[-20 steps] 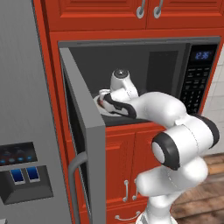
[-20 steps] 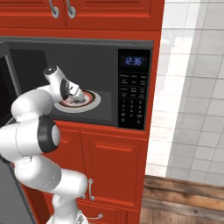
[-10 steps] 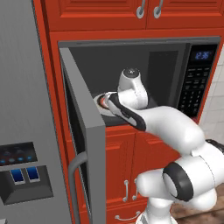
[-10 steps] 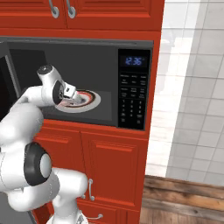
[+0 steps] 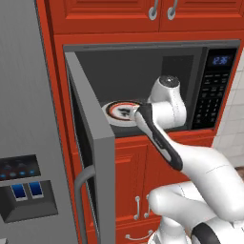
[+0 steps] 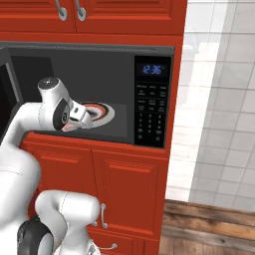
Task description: Pick the steak from the microwave and place it on plate located on the counter.
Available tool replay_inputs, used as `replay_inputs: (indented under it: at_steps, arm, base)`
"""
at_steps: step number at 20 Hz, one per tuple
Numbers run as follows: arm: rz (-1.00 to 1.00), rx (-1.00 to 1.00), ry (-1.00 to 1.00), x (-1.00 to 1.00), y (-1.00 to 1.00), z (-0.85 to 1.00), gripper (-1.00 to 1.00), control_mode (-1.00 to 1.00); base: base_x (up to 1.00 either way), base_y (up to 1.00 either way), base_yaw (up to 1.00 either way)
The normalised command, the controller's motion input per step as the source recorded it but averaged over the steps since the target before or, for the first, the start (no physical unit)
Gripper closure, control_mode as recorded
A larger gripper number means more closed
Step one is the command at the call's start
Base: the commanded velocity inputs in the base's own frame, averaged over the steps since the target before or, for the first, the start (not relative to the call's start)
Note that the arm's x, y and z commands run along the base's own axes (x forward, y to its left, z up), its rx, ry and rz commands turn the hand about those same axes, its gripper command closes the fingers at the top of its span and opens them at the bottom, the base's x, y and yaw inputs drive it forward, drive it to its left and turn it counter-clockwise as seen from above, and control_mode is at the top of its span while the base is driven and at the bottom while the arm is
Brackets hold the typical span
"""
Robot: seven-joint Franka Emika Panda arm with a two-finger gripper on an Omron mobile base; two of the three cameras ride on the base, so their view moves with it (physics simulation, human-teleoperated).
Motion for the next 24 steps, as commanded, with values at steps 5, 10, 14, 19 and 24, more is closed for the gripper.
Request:
replay_inputs:
  at_steps: [5,10,14,19,24]
  arm:
    - [0.08,0.0,0.11,-1.0,-0.42,0.18,1.0,-1.0]
    - [0.15,0.0,0.05,-0.75,-0.16,0.12,1.0,-1.0]
    - [0.06,0.0,0.0,-0.49,-0.01,0.28,1.0,-1.0]
    - [0.0,-0.01,-0.01,-0.37,0.0,0.33,1.0,-1.0]
    - [0.0,0.0,-0.01,-0.37,-0.01,0.39,1.0,-1.0]
  base:
    - [0.0,0.0,0.0]
    - [0.0,0.0,0.0]
    - [0.0,0.0,0.0]
    - [0.0,0.0,0.0]
    - [0.0,0.0,0.0]
